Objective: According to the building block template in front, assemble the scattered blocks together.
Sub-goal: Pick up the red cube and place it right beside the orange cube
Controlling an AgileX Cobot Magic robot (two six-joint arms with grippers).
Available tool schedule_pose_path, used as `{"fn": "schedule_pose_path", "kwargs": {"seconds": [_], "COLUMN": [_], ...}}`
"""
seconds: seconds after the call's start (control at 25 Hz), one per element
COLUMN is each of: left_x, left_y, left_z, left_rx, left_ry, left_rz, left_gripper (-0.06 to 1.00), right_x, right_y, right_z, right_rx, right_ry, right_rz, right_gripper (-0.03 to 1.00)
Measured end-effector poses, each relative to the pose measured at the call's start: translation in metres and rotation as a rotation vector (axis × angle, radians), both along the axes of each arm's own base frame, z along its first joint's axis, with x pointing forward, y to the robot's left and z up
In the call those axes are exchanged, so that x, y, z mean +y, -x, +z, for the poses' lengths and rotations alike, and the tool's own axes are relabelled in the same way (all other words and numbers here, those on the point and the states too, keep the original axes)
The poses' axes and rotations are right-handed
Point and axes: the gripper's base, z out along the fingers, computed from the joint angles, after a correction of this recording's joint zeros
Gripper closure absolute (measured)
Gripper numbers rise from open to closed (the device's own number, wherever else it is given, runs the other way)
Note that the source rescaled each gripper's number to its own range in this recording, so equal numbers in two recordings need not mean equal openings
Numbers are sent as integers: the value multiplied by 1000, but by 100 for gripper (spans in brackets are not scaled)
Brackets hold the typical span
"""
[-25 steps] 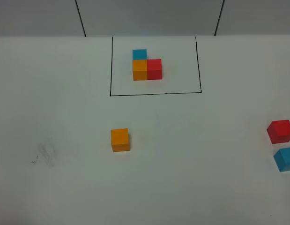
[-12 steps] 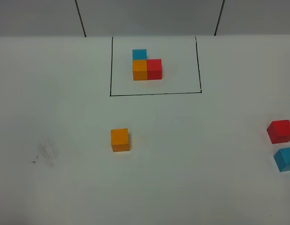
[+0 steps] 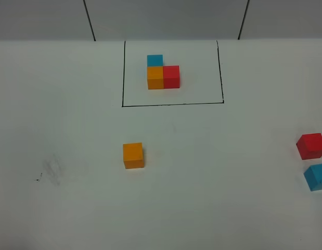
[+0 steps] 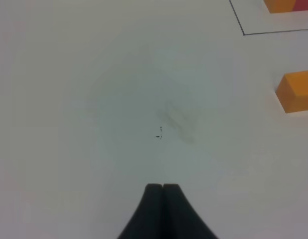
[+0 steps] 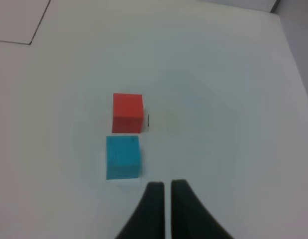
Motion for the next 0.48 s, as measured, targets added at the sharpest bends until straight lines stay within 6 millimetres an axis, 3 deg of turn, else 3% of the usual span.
{"fn": "schedule_pose_path", "kwargs": {"seconds": [0.48], "left_x": [0], "left_y": [0], "left_z": [0], "left_rx": [0], "left_ry": [0], "left_rz": [0], "left_gripper": [94], "right_x": [0], "right_y": [0], "right_z": [0], "right_rx": [0], "right_ry": [0], "right_rz": [0], "right_gripper": [97]}}
